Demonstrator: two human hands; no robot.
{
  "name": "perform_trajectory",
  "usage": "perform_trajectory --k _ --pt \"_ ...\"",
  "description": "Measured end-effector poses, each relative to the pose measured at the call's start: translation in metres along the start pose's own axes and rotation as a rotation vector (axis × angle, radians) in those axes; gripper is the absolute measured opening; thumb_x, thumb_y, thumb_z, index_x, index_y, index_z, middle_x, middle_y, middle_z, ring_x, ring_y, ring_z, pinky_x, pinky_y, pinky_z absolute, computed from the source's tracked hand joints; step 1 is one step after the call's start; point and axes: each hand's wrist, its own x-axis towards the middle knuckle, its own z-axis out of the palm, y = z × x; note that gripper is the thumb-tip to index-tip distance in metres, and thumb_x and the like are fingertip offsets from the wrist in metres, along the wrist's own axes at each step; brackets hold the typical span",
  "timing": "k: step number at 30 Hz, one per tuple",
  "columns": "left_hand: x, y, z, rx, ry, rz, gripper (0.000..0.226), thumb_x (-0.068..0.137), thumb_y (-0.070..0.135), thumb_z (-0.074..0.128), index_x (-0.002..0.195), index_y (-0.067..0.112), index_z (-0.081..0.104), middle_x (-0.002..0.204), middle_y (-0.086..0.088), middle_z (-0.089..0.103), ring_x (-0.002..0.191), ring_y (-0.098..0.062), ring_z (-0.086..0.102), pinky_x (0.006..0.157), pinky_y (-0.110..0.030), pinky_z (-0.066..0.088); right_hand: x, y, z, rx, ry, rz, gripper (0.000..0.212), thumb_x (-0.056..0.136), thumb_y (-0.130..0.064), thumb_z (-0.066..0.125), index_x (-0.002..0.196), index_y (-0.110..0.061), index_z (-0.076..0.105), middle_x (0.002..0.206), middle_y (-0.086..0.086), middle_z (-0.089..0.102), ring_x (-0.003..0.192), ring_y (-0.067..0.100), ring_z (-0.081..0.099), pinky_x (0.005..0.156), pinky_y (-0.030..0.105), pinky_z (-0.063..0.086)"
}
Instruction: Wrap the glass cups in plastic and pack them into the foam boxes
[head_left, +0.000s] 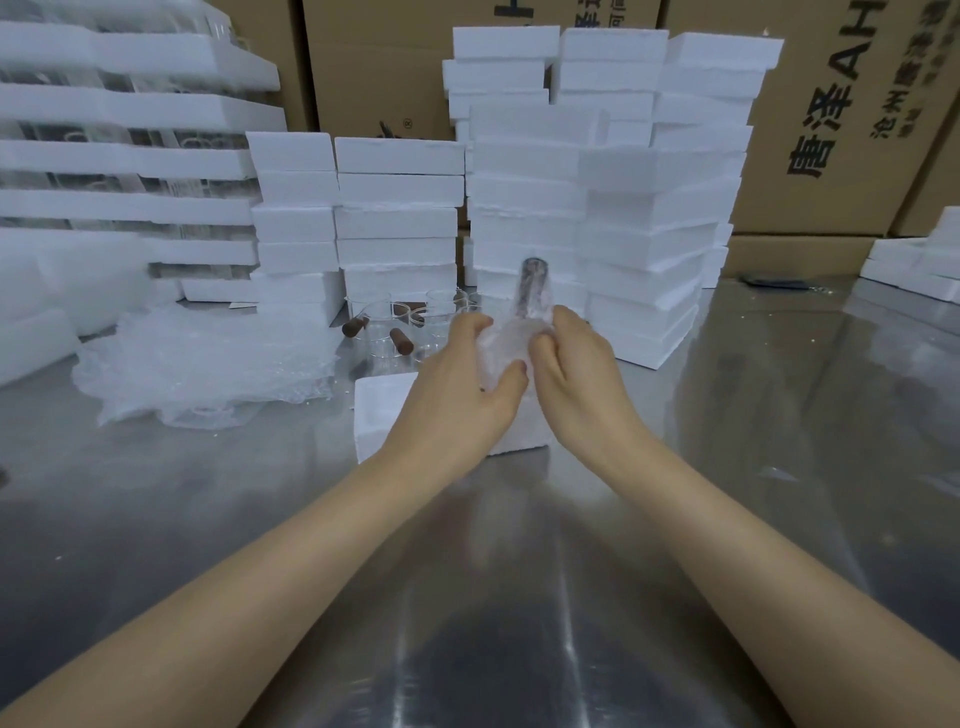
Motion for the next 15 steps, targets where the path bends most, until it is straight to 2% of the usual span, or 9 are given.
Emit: perform_trajectory --k 3,5,7,8,9,11,13,15 --pt "0.004 0.001 -0.002 -0.161 -0.021 -0.069 0.044 0.09 0.027 0.057 0.132 0.025 0.043 0.103 0.007 0.064 0.076 -0.004 0.066 0.075 -0.029 0.054 0.002 0.004 -0.003 0.044 -0.034 0.017 0.029 0.096 -0.009 0.037 0.068 -0.014 0.033 0.07 0.0 0.04 0.063 0.011 0.035 0.056 0.02 0.028" --pt "0.01 0.0 -0.006 -0.331 0.03 -0.165 0.032 0.09 0.019 0.058 0.121 0.022 0.053 0.101 0.005 0.063 0.069 0.001 0.065 0.072 -0.028 0.058 0.002 0.003 -0.005 0.134 -0.064 0.008 0.026 0.099 -0.022 0.039 0.075 -0.016 0.049 0.076 -0.001 0.05 0.071 0.011 0.046 0.065 0.026 0.035" --pt "0.016 -0.005 -0.013 -0.405 0.091 -0.26 0.016 0.089 0.018 0.058 0.105 0.021 0.058 0.094 0.003 0.064 0.064 0.0 0.065 0.07 -0.026 0.059 0.005 0.002 -0.009 0.259 -0.03 0.025 0.027 0.097 -0.033 0.035 0.098 -0.027 0.062 0.1 -0.004 0.061 0.091 0.008 0.057 0.079 0.024 0.045" --pt "0.018 -0.008 -0.016 -0.399 0.109 -0.299 0.011 0.089 0.021 0.059 0.1 0.021 0.058 0.091 0.003 0.063 0.063 -0.003 0.065 0.072 -0.028 0.059 0.009 0.003 -0.013 0.267 0.036 0.024 0.03 0.096 -0.033 0.035 0.11 -0.027 0.061 0.111 -0.005 0.061 0.098 0.003 0.058 0.083 0.019 0.046" --pt "0.021 -0.012 -0.02 -0.386 0.122 -0.324 0.011 0.089 0.024 0.06 0.098 0.019 0.057 0.09 0.003 0.061 0.063 -0.007 0.065 0.075 -0.031 0.059 0.015 0.004 -0.019 0.238 0.107 0.014 0.03 0.097 -0.029 0.038 0.118 -0.024 0.06 0.117 -0.005 0.059 0.1 -0.004 0.055 0.084 0.015 0.045" --pt "0.028 -0.018 -0.026 -0.348 0.121 -0.336 0.017 0.089 0.029 0.063 0.09 0.013 0.056 0.084 0.0 0.059 0.062 -0.012 0.064 0.076 -0.033 0.058 0.026 0.01 -0.031 0.174 0.156 -0.003 0.03 0.096 -0.014 0.045 0.12 -0.023 0.058 0.118 -0.007 0.056 0.096 -0.01 0.053 0.079 0.009 0.045" --pt "0.032 -0.021 -0.031 -0.309 0.106 -0.337 0.026 0.089 0.031 0.063 0.08 0.009 0.055 0.072 -0.005 0.05 0.056 -0.014 0.057 0.072 -0.032 0.053 0.026 0.019 -0.034 0.122 0.046 -0.028 0.044 0.089 0.0 0.045 0.123 -0.025 0.055 0.12 -0.009 0.053 0.101 -0.003 0.053 0.08 0.01 0.044" --pt "0.034 -0.023 -0.037 -0.332 0.102 -0.348 0.022 0.088 0.031 0.066 0.082 0.011 0.061 0.071 -0.008 0.044 0.059 -0.018 0.05 0.07 -0.032 0.047 0.018 0.026 -0.026 0.016 -0.105 -0.069 0.059 0.083 0.008 0.041 0.132 -0.024 0.049 0.125 -0.011 0.044 0.109 0.003 0.049 0.087 0.013 0.042"
